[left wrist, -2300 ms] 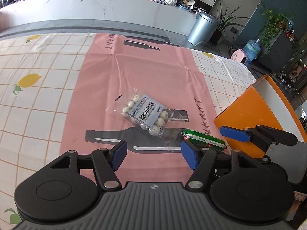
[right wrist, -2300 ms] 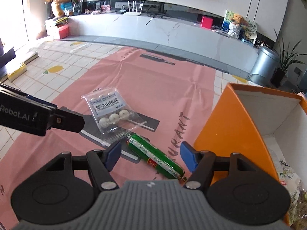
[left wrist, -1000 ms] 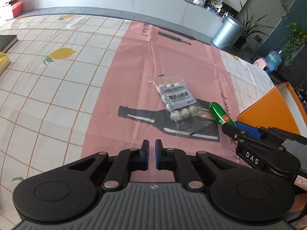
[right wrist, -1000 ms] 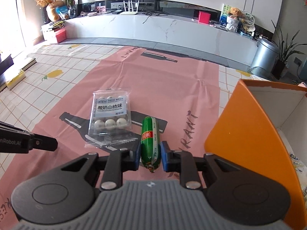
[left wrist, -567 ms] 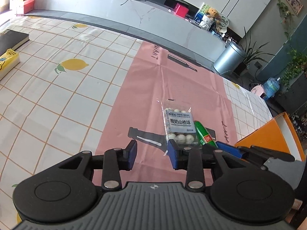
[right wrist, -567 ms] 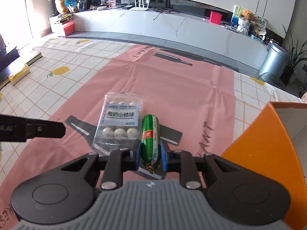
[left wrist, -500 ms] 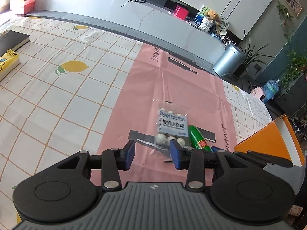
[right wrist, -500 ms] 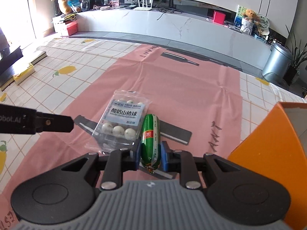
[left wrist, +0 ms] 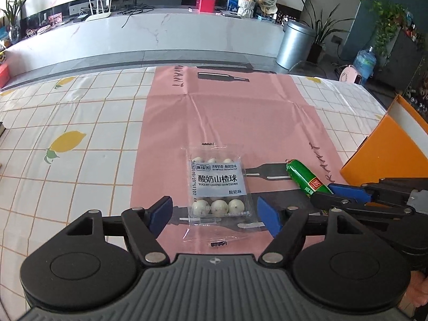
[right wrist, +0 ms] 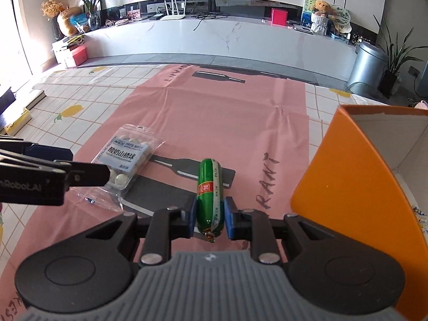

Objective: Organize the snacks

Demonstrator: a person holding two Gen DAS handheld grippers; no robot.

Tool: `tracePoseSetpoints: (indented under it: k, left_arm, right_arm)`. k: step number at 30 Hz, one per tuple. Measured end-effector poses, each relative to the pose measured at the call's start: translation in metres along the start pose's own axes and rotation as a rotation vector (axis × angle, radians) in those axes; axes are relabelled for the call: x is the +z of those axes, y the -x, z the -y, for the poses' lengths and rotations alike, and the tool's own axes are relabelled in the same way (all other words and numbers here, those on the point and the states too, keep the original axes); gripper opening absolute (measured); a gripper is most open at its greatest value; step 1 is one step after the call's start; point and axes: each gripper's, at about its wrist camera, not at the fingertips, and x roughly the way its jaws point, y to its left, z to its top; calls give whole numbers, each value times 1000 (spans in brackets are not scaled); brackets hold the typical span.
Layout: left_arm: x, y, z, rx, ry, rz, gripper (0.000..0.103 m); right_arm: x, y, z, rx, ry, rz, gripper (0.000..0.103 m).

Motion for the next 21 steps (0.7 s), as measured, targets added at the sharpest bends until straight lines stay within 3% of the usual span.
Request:
tracePoseSetpoints:
  k: [4,7,10,16,18,21]
  left_arm:
    - [1,-14,5,-17,9,5,86]
    - [2,-24,12,25,-28,13,87]
    - [2,-34,15,53,-54,0,87]
    - [2,-41,21,104,-115,28,88]
    - [2,-41,21,106,-109,30,87]
    - [2,-39,20,91,-109,37,72]
  right_arm:
    - [-6,-6,1,16,18,-4,20]
    - [-9,-8,1,31,55,8,21]
    - [-8,-10,-1,24,91,31,34]
    - [-1,-19,4,45,65,40,34]
    - [0,-22,3,47,61,41,34]
    - [-1,-25,2,51,53,39,34]
